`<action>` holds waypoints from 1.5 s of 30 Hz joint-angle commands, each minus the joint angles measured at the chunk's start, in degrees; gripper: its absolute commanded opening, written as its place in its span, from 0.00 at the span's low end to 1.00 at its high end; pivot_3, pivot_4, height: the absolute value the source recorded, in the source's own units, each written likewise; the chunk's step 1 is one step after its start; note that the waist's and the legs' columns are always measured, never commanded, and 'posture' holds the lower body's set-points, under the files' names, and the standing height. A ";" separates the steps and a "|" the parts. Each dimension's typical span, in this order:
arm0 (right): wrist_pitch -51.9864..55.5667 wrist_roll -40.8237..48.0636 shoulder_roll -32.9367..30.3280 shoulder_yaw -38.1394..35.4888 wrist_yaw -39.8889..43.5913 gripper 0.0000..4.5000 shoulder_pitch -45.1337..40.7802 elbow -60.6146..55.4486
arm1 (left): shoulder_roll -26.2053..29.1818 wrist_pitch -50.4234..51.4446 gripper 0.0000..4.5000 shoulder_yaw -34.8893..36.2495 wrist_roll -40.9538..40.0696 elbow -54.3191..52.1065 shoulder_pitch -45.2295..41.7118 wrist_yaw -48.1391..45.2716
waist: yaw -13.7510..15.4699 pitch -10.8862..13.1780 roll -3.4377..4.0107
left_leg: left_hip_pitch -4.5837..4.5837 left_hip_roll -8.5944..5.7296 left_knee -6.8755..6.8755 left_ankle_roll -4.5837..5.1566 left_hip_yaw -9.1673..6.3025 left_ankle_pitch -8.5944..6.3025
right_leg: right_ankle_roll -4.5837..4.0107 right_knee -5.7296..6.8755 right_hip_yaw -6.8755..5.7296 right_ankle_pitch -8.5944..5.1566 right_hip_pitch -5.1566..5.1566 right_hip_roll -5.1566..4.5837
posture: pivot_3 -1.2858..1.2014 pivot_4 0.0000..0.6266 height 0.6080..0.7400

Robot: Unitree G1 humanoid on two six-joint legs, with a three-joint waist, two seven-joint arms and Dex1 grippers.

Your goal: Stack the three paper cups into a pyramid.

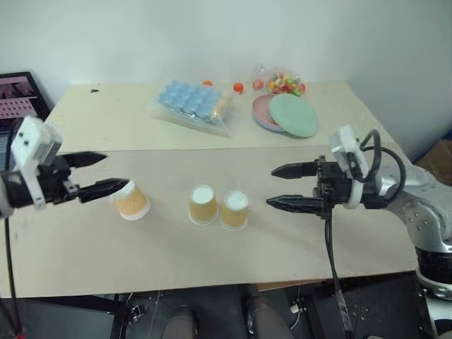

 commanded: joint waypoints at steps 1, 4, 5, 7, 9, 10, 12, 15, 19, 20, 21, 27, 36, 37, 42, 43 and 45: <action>-2.91 -0.98 0.23 0.22 1.14 0.99 -1.94 0.77 | -1.23 -2.35 1.00 3.49 0.73 -2.26 1.03 2.36 | 0.61 0.02 -0.04 | 0.00 0.00 0.00 0.00 0.00 0.00 | 0.00 0.00 -0.01 0.00 0.00 0.00 | 0.52 0.24 1.00; -3.52 -1.64 1.43 1.55 1.42 0.99 -3.25 2.39 | -7.65 -3.33 1.00 4.78 0.75 -4.97 4.35 7.52 | 0.60 0.02 -0.04 | 0.02 -0.01 0.00 -0.01 0.02 0.00 | 0.00 -0.06 -0.02 0.00 0.02 -0.07 | 0.52 0.24 1.00; -3.68 -1.80 1.51 1.73 1.52 0.99 -3.49 2.70 | -9.67 -4.01 1.00 5.02 0.90 -5.87 5.75 8.67 | 0.58 0.02 -0.04 | 0.00 -0.01 0.00 -0.01 0.02 -0.01 | -0.01 -0.05 -0.03 0.01 0.02 -0.09 | 0.52 0.24 1.00; -3.91 -2.08 1.57 1.90 1.64 0.99 -3.71 3.01 | -12.46 -5.16 1.00 5.58 0.77 -7.33 8.11 9.68 | 0.58 0.02 -0.06 | -0.03 -0.02 -0.01 -0.01 0.02 -0.01 | -0.05 -0.04 -0.02 0.04 0.01 -0.10 | 0.52 0.24 1.00; -4.00 -2.45 1.76 1.99 1.43 0.99 -4.04 3.40 | -15.41 -8.24 1.00 5.76 2.65 -7.78 11.92 10.66 | 0.47 0.02 -0.06 | -0.05 -0.02 0.00 -0.01 0.01 -0.01 | -0.17 -0.06 -0.03 0.12 0.00 -0.10 | 0.52 0.24 1.00; -3.92 -2.47 1.78 1.97 1.35 0.99 -4.12 3.38 | -16.80 -9.53 1.00 5.90 3.31 -7.80 13.37 11.30 | 0.43 0.02 -0.06 | -0.03 -0.02 0.00 -0.01 0.01 -0.01 | -0.17 -0.04 -0.02 0.12 0.01 -0.10 | 0.52 0.24 1.00; -3.62 -2.35 1.75 1.75 1.14 0.99 -4.06 3.06 | -18.68 -12.02 1.00 5.77 4.46 -7.64 15.78 11.82 | 0.41 0.02 -0.06 | 0.01 -0.02 0.00 -0.01 0.03 -0.01 | -0.15 -0.02 -0.02 0.10 0.02 -0.10 | 0.52 0.24 1.00; -3.14 -2.33 1.39 1.28 0.75 0.99 -3.56 2.41 | -21.09 -14.13 1.00 5.75 4.29 -7.27 16.49 13.26 | 0.55 0.02 -0.07 | 0.05 -0.01 0.00 -0.01 0.02 -0.01 | -0.08 -0.01 -0.04 0.06 0.04 -0.08 | 0.52 0.24 1.00; -2.77 -2.21 1.22 0.82 0.21 0.99 -3.48 2.00 | -22.91 -16.63 1.00 3.95 5.59 -6.29 16.02 15.12 | 0.75 0.01 -0.07 | 0.02 -0.02 0.01 -0.01 0.01 -0.01 | -0.07 -0.02 -0.06 0.05 0.06 -0.08 | 0.52 0.24 1.00; -2.58 -2.12 1.09 0.50 -0.18 0.99 -3.41 1.68 | -24.04 -17.87 1.00 2.51 6.66 -5.76 15.58 16.22 | 0.74 0.01 -0.06 | 0.02 -0.02 0.01 -0.01 0.01 -0.01 | -0.07 -0.04 -0.05 0.05 0.06 -0.08 | 0.52 0.24 1.00; -2.47 -2.08 0.96 0.27 -0.48 0.99 -3.35 1.38 | -24.88 -19.28 1.00 1.17 7.86 -5.27 15.33 16.93 | 0.75 0.01 -0.06 | 0.02 -0.04 0.01 -0.01 0.02 -0.01 | -0.06 -0.04 -0.04 0.05 0.06 -0.10 | 0.52 0.24 1.00; -1.17 -1.11 0.56 -1.00 -2.11 0.99 -2.86 -0.71 | -27.85 -23.48 1.00 -4.14 10.88 -3.29 12.78 19.32 | 0.71 0.00 -0.08 | 0.00 -0.03 0.01 -0.01 0.01 -0.01 | -0.11 -0.03 -0.04 0.08 0.07 -0.08 | 0.52 0.24 1.00; 0.25 0.30 -0.13 -2.14 -4.59 0.99 -2.39 -2.90 | -28.85 -29.85 1.00 -9.56 15.24 2.59 7.37 21.35 | 0.54 0.00 -0.08 | -0.01 -0.04 0.02 -0.01 0.01 -0.01 | -0.11 -0.03 -0.03 0.09 0.08 -0.07 | 0.52 0.24 1.00; 0.35 0.33 -0.19 -2.24 -4.80 0.99 -2.37 -3.03 | -28.98 -30.67 1.00 -10.19 15.91 3.37 6.67 21.56 | 0.58 0.00 -0.08 | 0.00 -0.06 0.02 -0.01 0.00 -0.01 | -0.11 -0.02 -0.03 0.09 0.09 -0.08 | 0.52 0.24 1.00; 1.17 1.02 -0.43 -3.24 -6.36 0.99 -1.84 -4.27 | -30.30 -32.68 1.00 -12.10 16.86 7.23 2.87 22.63 | 0.73 -0.01 -0.10 | 0.01 -0.05 0.03 -0.01 -0.01 -0.01 | -0.08 -0.01 -0.05 0.07 0.11 -0.07 | 0.52 0.24 1.00; 1.26 1.13 -0.47 -3.34 -6.55 0.99 -1.73 -4.46 | -30.35 -32.93 1.00 -12.27 16.95 7.53 2.63 22.66 | 0.73 -0.01 -0.10 | -0.01 -0.05 0.03 -0.01 -0.01 -0.01 | -0.09 -0.02 -0.04 0.08 0.11 -0.08 | 0.52 0.24 1.00; 1.33 1.27 -0.63 -3.36 -6.87 0.99 -1.73 -4.51 | -30.63 -33.41 1.00 -12.93 17.19 8.33 1.82 22.76 | 0.62 -0.01 -0.10 | -0.03 -0.05 0.03 -0.01 -0.01 -0.01 | -0.14 -0.04 -0.04 0.11 0.10 -0.07 | 0.52 0.24 1.00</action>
